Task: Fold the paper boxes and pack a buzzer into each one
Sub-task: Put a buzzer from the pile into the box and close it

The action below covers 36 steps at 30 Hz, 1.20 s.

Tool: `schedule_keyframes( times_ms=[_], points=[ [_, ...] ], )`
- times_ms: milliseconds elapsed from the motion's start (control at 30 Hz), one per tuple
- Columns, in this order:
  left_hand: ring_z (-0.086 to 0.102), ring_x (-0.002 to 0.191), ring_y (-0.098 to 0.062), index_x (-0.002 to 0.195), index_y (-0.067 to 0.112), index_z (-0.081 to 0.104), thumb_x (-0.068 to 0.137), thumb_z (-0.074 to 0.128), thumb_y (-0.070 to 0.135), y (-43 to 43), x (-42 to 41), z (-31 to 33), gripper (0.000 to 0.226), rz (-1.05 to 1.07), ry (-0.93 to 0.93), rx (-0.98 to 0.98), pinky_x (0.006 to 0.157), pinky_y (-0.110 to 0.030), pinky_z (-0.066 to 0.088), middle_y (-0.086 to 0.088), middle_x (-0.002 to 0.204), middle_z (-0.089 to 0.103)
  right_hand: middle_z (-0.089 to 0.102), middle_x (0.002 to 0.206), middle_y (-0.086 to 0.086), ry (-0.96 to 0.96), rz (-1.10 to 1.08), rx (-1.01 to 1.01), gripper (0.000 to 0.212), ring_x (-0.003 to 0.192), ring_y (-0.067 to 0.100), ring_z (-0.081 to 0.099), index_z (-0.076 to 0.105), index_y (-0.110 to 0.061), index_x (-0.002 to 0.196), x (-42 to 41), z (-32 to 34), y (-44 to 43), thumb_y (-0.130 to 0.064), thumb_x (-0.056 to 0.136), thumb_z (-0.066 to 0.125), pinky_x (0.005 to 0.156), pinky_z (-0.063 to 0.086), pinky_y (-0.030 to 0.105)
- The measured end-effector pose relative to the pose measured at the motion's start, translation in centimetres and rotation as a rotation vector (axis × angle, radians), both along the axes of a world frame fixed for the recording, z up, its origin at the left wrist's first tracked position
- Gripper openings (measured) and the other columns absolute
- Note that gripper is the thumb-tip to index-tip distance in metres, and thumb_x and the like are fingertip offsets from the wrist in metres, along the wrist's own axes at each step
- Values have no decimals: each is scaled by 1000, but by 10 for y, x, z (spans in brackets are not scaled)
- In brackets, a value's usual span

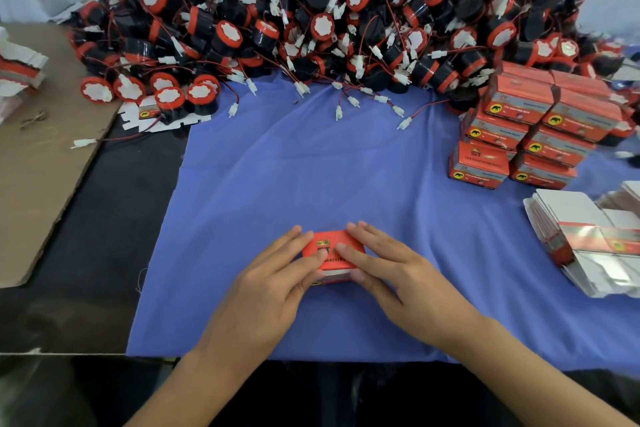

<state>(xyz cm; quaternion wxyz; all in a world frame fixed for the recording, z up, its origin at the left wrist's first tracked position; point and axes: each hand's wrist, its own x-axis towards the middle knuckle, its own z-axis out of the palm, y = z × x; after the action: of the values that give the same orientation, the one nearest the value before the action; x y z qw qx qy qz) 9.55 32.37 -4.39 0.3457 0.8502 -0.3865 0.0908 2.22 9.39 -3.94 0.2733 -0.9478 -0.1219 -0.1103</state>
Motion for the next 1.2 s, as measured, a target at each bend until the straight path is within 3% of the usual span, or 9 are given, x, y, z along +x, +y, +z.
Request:
schedule_keyframes(
  times_ms=[267, 400, 500, 567, 633, 767, 900, 1033, 1200],
  points=[
    [53, 139, -32, 138, 2, 63, 98, 46, 3, 6, -18, -4, 43, 0, -347, 316, 102, -41, 57, -14, 145, 60, 55, 150, 11, -196, -109, -262, 52, 139, 30, 52, 62, -11, 140, -6, -8, 13, 3, 90, 70, 96, 58, 43],
    [59, 133, -30, 139, -2, 60, 85, 36, -12, 5, -34, -2, 59, 18, -314, 334, 85, -33, 63, -17, 148, 56, 44, 157, 15, -165, -102, -409, 76, 141, 31, 50, 50, -6, 149, -19, -9, 30, 9, 76, 39, 95, 59, 36],
    [57, 135, -13, 140, 9, 63, 99, 62, -3, 0, -35, -8, 42, 83, -44, 82, 96, -26, 57, -9, 157, 47, 23, 169, 10, -38, -195, -47, 84, 147, 17, 42, 37, -17, 158, -26, -14, 40, 14, 82, 52, 104, 51, 28],
    [55, 129, 8, 129, 23, 72, 94, 66, 16, -7, -37, -7, 36, 191, 297, -263, 100, -9, 46, 0, 152, 53, 35, 162, 2, 54, -353, 444, 81, 141, 2, 46, 38, -29, 155, -28, -14, 51, 13, 88, 56, 109, 46, 22],
    [64, 118, 5, 121, 33, 72, 89, 70, 16, -23, -38, -7, 36, 272, 556, -552, 93, -6, 47, 8, 133, 69, 54, 141, -3, 49, -522, 797, 75, 125, 1, 60, 46, -36, 139, -27, -12, 57, 17, 87, 57, 100, 49, 16],
    [70, 111, -3, 118, 26, 68, 91, 73, 7, -66, -31, 3, 34, 249, 691, -665, 88, -12, 53, 14, 114, 76, 64, 126, -8, -32, -647, 837, 67, 121, 6, 62, 61, -31, 127, -24, 5, 41, 18, 82, 60, 104, 49, 26],
    [67, 113, 2, 123, 19, 72, 97, 70, 14, -125, -7, 32, 27, 124, 619, -616, 90, -8, 49, 10, 119, 73, 56, 126, -11, -190, -773, 798, 64, 120, -5, 55, 59, -27, 137, -13, 31, -5, 12, 86, 61, 96, 45, 9],
    [63, 118, 6, 133, 18, 69, 101, 61, 5, -201, 26, 58, 35, -69, 642, -559, 94, -7, 47, 11, 127, 71, 55, 136, 1, -222, -890, 779, 68, 123, 7, 57, 47, -20, 151, 16, 48, -65, 7, 89, 54, 106, 48, 27],
    [68, 116, -12, 138, 25, 65, 95, 50, -2, -286, 57, 43, 52, -168, 790, -405, 107, -41, 53, 10, 119, 75, 62, 134, -1, -252, -1048, 681, 63, 120, 16, 61, 47, -17, 147, 46, 41, -120, 4, 87, 55, 102, 50, 37]
  ],
)
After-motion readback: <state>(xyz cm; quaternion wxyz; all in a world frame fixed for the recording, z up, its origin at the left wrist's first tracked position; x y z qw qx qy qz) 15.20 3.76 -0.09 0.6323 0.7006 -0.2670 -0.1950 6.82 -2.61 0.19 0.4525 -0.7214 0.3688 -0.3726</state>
